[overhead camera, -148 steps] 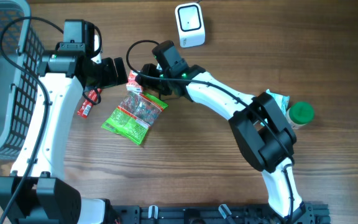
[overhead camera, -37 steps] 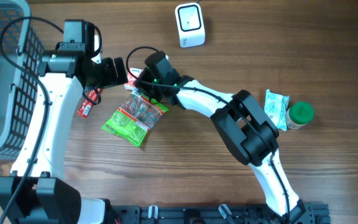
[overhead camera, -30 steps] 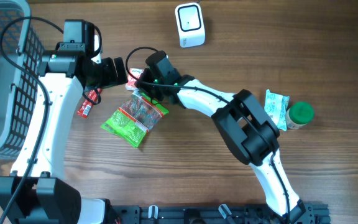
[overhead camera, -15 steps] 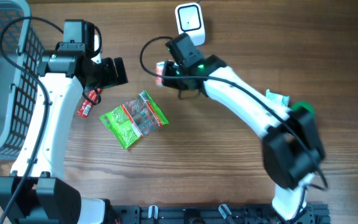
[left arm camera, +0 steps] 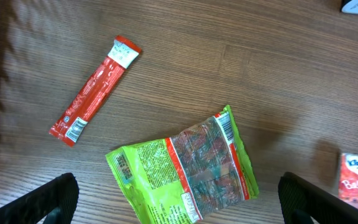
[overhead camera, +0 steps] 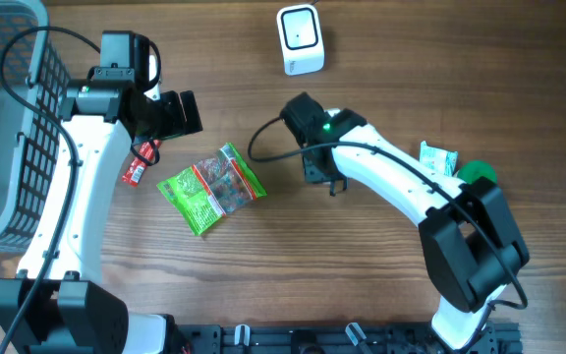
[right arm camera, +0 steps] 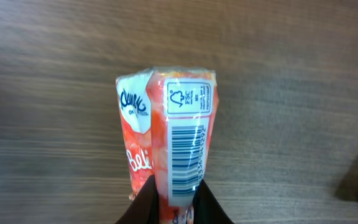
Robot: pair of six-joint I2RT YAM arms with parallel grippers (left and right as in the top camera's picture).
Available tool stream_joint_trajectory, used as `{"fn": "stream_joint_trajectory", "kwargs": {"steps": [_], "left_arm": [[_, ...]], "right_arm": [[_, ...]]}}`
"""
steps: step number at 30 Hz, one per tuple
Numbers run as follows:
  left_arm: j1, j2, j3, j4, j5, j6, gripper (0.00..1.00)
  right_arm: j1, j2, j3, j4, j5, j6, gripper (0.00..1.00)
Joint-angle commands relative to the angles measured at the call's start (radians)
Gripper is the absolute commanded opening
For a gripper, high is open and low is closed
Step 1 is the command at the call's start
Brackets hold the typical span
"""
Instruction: Scan the item barcode
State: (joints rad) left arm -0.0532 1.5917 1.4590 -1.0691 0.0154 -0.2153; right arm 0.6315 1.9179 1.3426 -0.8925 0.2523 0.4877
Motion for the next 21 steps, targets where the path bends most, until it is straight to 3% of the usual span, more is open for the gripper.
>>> {"fn": "stream_joint_trajectory", "kwargs": {"steps": [1, 2, 4, 11, 16, 21], "left_arm": [[-0.001, 0.001, 0.0, 0.002, -0.006, -0.003, 1.0], [-0.001, 0.001, 0.0, 0.002, -0.006, -0.003, 1.0], [-0.001, 0.001, 0.0, 0.002, -0.006, -0.003, 1.0], [-0.001, 0.001, 0.0, 0.002, -0.006, -0.002, 1.0], [-0.001, 0.001, 0.0, 0.002, -0.006, -0.003, 1.0], [-0.001, 0.001, 0.0, 0.002, -0.006, -0.003, 1.0]], "right_arm": [[0.002, 0.018, -0.044, 0.02, 0.045, -0.014, 0.13], [0.002, 0.018, -0.044, 0.02, 0.042, -0.016, 0.17], [0.002, 0.018, -0.044, 0.02, 0.036, -0.017, 0.39], [0.002, 0.018, -0.044, 0.021, 0.035, -0.016, 0.63], [0.002, 0.018, -0.044, 0.023, 0.019, -0.017, 0.7], [0.002, 0.009, 0.003, 0.007, 0.008, -0.049, 0.7]]}}
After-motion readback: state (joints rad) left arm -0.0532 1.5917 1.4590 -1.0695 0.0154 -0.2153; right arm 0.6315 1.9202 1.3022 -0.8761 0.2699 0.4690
